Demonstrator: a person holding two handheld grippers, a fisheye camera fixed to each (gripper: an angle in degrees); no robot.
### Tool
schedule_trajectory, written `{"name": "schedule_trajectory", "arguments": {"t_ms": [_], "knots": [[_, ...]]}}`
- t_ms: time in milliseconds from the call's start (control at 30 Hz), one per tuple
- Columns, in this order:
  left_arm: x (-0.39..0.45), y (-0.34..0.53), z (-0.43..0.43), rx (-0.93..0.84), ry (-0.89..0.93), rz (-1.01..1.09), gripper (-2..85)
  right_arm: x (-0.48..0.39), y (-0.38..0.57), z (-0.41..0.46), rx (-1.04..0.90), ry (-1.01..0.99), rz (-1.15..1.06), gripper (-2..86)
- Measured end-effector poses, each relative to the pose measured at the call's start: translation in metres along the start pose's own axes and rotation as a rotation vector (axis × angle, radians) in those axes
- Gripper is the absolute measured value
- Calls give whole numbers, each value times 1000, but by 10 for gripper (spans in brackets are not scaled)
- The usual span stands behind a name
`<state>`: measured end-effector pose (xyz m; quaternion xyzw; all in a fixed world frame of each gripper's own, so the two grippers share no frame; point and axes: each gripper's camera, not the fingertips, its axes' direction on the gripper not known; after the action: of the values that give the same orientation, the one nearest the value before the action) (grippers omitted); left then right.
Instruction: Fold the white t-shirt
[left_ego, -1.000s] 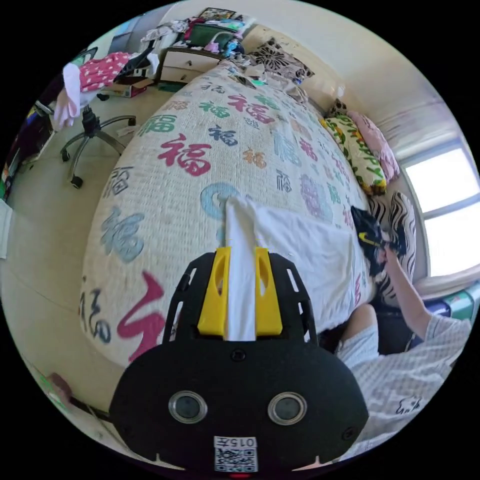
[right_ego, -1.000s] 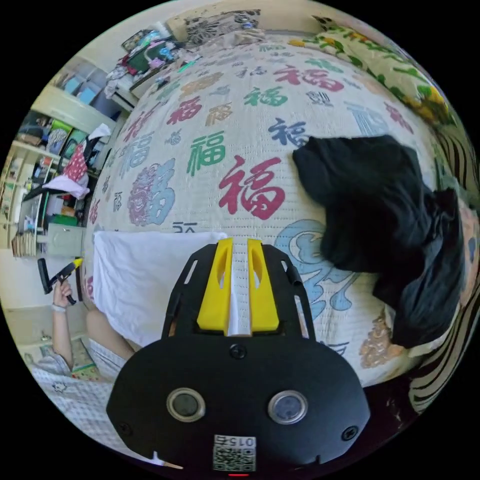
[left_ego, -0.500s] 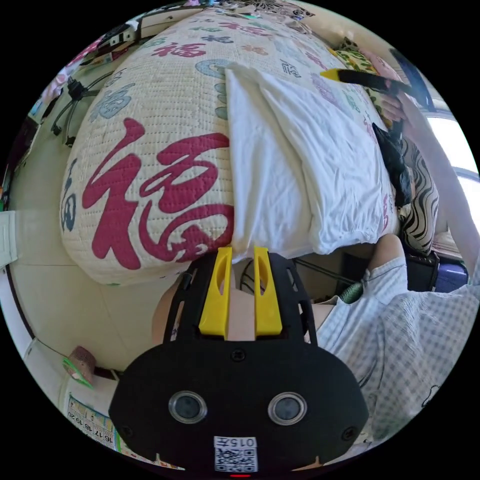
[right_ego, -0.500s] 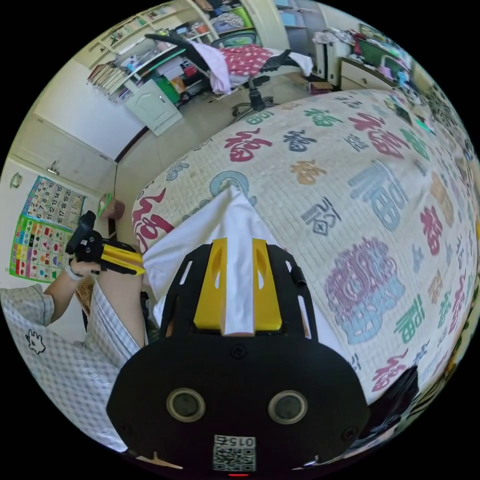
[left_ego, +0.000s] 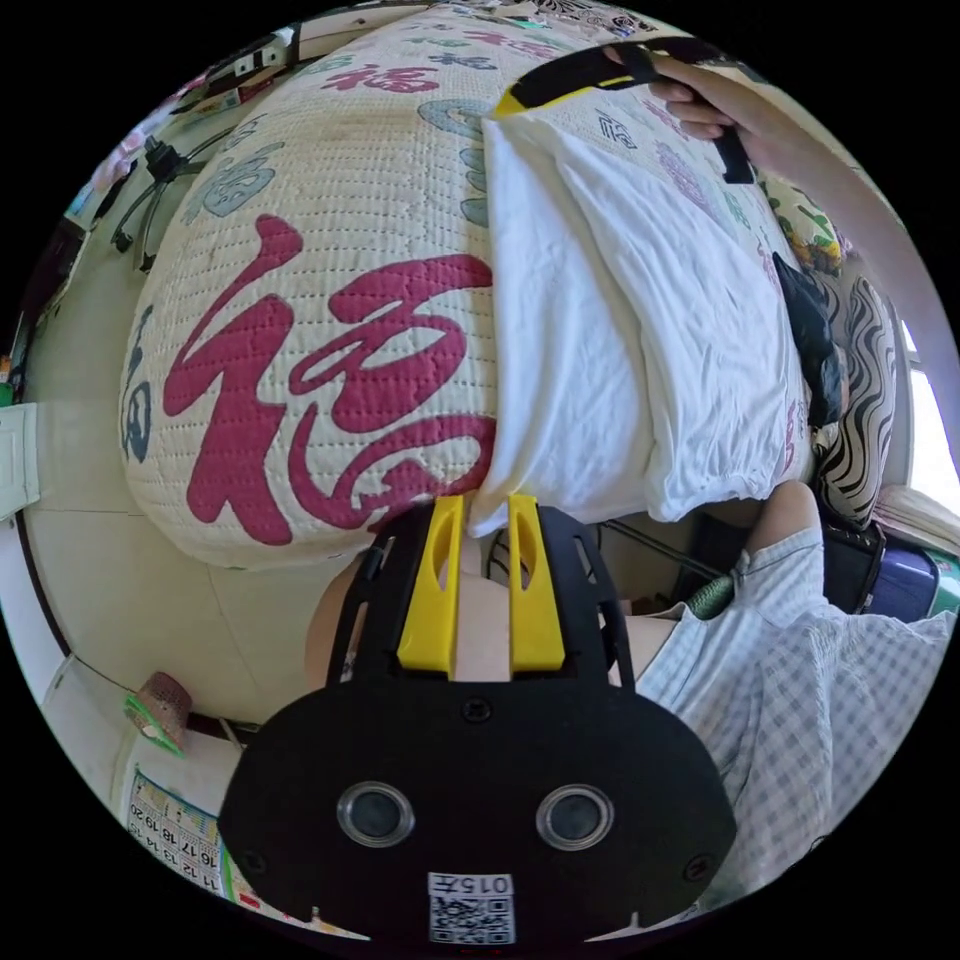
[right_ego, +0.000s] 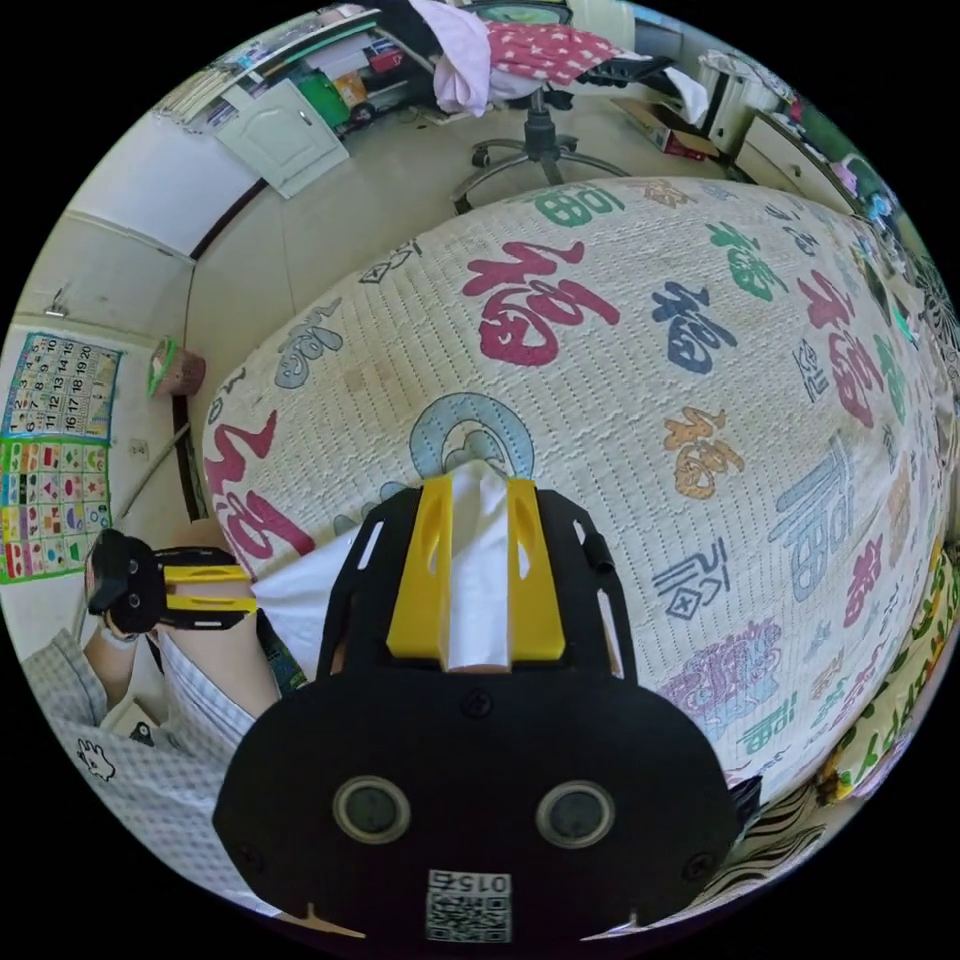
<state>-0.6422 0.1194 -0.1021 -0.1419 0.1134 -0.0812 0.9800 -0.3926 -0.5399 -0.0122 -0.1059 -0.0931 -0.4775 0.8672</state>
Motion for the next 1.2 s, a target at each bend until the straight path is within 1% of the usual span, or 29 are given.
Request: {"name": "schedule_trajectory", "arguments": {"t_ms": [67, 167, 300, 467, 533, 567, 633, 700, 833, 867, 1000, 1067, 1200], "knots": [[8, -1, 3, -16, -5, 6, 67, 0, -5, 9, -45, 19, 30, 51], [20, 7, 7, -5, 0, -1, 46, 7, -2, 9, -33, 1, 91, 9], [40, 17, 13, 0, 10, -1, 5, 20, 14, -4, -11, -49, 103, -6], [78, 51, -3, 99, 23, 36, -5, 35, 54, -34, 70, -85, 79, -9], [106, 76, -22, 196, 72, 74, -6, 42, 77, -49, 103, -89, 51, -9], [115, 83, -27, 221, 84, 86, -6, 48, 97, -60, 131, -94, 40, -9], [159, 107, -46, 310, 117, 176, -7, 63, 132, -76, 183, -117, 41, -9], [198, 119, -54, 358, 135, 255, -7, 88, 188, -95, 267, -174, 73, -9], [294, 123, -47, 405, 198, 436, -7, 130, 284, -112, 391, -237, 124, -9], [308, 122, -43, 408, 199, 462, -7, 143, 316, -113, 426, -235, 140, -9], [407, 111, -4, 355, 197, 630, -7, 193, 418, -104, 503, -292, 255, -9], [446, 104, 17, 334, 188, 681, -7, 212, 456, -95, 536, -306, 299, -9], [528, 88, 66, 286, 113, 783, -7, 254, 527, -62, 585, -335, 395, -8]]}}
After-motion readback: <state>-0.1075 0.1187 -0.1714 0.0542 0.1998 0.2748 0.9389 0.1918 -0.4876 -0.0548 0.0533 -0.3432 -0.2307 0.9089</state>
